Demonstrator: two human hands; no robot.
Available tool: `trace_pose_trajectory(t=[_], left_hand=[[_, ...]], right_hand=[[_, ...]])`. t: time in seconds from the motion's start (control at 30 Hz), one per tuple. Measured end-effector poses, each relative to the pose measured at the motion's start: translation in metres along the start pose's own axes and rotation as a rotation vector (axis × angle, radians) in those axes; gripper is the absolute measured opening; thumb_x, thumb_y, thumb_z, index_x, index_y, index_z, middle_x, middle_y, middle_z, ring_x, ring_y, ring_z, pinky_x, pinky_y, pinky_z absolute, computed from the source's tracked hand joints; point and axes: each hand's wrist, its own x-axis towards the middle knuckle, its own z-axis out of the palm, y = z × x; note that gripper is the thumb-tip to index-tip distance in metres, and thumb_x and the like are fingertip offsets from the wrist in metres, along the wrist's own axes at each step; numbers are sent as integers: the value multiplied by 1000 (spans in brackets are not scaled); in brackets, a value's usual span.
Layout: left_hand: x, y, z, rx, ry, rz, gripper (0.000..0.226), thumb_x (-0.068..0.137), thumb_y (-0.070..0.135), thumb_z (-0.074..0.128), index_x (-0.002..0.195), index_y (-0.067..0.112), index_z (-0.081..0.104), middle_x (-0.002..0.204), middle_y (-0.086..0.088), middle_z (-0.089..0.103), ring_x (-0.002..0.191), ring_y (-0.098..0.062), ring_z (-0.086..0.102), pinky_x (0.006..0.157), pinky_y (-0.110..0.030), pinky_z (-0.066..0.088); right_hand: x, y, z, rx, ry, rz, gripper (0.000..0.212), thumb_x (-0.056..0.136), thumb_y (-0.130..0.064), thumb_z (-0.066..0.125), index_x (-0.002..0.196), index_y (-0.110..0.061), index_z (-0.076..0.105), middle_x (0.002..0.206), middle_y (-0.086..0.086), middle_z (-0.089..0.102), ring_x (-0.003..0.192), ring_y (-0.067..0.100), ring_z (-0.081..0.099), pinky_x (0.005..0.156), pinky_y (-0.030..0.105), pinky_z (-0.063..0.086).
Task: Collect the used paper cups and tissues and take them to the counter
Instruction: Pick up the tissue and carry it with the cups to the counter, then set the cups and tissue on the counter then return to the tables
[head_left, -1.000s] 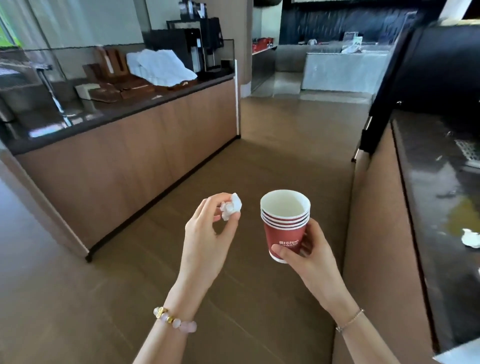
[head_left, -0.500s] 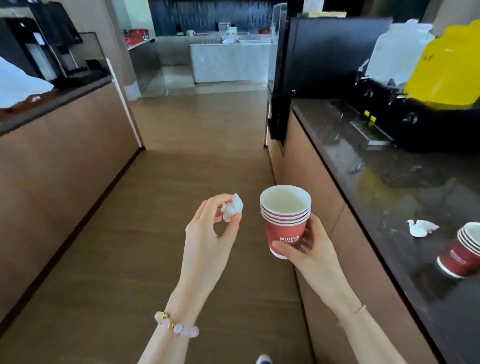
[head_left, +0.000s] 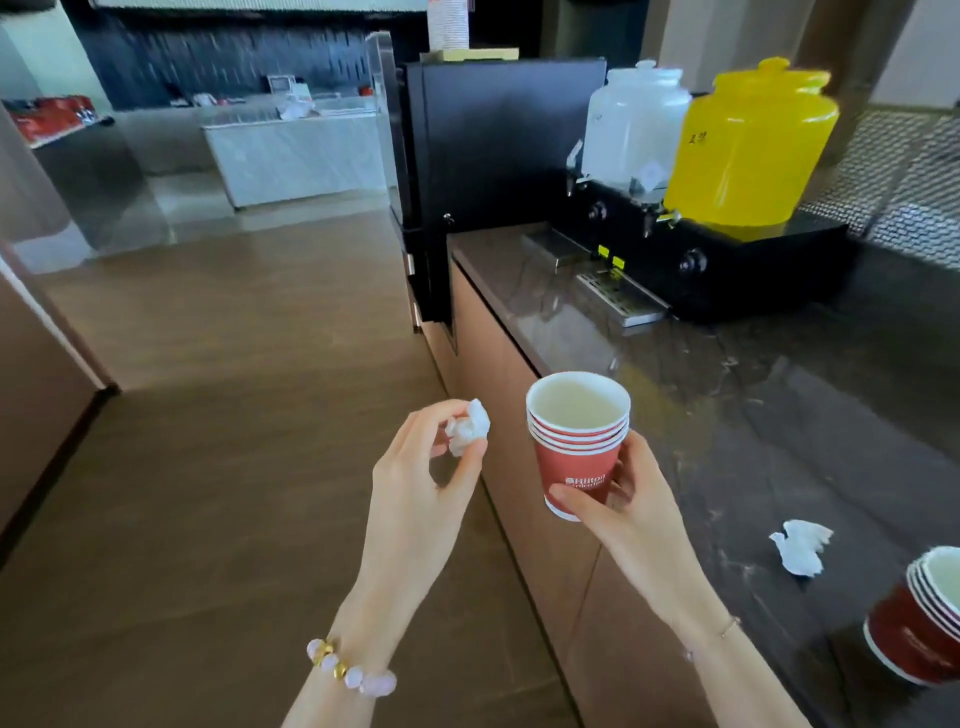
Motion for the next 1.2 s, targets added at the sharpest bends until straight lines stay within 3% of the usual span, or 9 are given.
trace_pose_trajectory(t=[0.17, 0.27, 0.4, 0.53, 0.63, 0.73, 1.0, 1.13, 1.2], left_hand=[[43, -4, 53, -79, -149, 47, 26, 86, 15, 65, 112, 20, 62, 111, 10, 64, 100, -8, 61, 88, -24, 51], [62, 0, 85, -142, -253, 87, 25, 87, 19, 64, 112, 19, 62, 110, 9, 64, 100, -6, 59, 87, -22, 51], [80, 10, 123, -202, -392, 129, 29, 86, 22, 64, 114, 19, 62, 112, 7, 64, 99, -7, 59, 83, -10, 47], [92, 23, 165, -268, -585, 176, 32, 85, 30, 63, 116, 23, 60, 114, 11, 62, 100, -6, 58, 84, -9, 45], [99, 29, 188, -341, -692, 271, 27, 85, 30, 64, 112, 26, 60, 107, 19, 60, 97, 0, 57, 80, -1, 42], [103, 31, 206, -429, -768, 344, 21, 87, 24, 65, 107, 29, 59, 103, 21, 59, 95, 3, 56, 79, -5, 43], [85, 29, 248, -536, -1005, 429, 25, 84, 10, 67, 101, 27, 59, 97, 19, 59, 92, 7, 54, 77, -9, 45], [66, 15, 274, -513, -1117, 391, 27, 80, 2, 70, 100, 19, 64, 94, 10, 61, 87, -6, 60, 74, -7, 45], [58, 8, 285, -488, -1152, 377, 25, 79, 1, 70, 97, 17, 65, 93, 5, 63, 85, -14, 62, 75, -14, 48]], right_hand=[[25, 9, -31, -44, 156, 38, 76, 64, -26, 85, 129, -30, 46, 118, -12, 62, 108, 7, 61, 84, 24, 54], [29, 14, -50, -60, 252, 67, 75, 67, -23, 85, 128, -35, 44, 118, -17, 62, 110, 5, 60, 89, 27, 52], [25, 11, -69, -115, 421, 100, 67, 66, -28, 83, 113, -53, 42, 111, -32, 57, 109, -6, 56, 79, 13, 50], [15, 2, -81, -163, 619, 126, 66, 57, -46, 75, 112, -55, 39, 115, -35, 50, 104, -16, 53, 70, -2, 43], [9, -3, -87, -195, 776, 141, 63, 62, -39, 79, 109, -54, 40, 111, -36, 51, 99, -20, 53, 69, -3, 42], [-2, -4, -91, -224, 906, 145, 66, 67, -25, 83, 115, -48, 45, 114, -26, 59, 102, -13, 56, 72, 1, 45], [-38, -16, -87, -284, 1192, 165, 68, 67, -23, 84, 124, -33, 48, 116, -15, 62, 105, 1, 61, 77, 12, 50], [-48, -20, -86, -307, 1293, 164, 68, 66, -25, 83, 120, -43, 46, 115, -18, 62, 104, -2, 60, 75, 8, 49], [-54, -21, -86, -315, 1322, 172, 68, 66, -25, 83, 120, -44, 46, 116, -18, 62, 105, -2, 60, 77, 8, 49]])
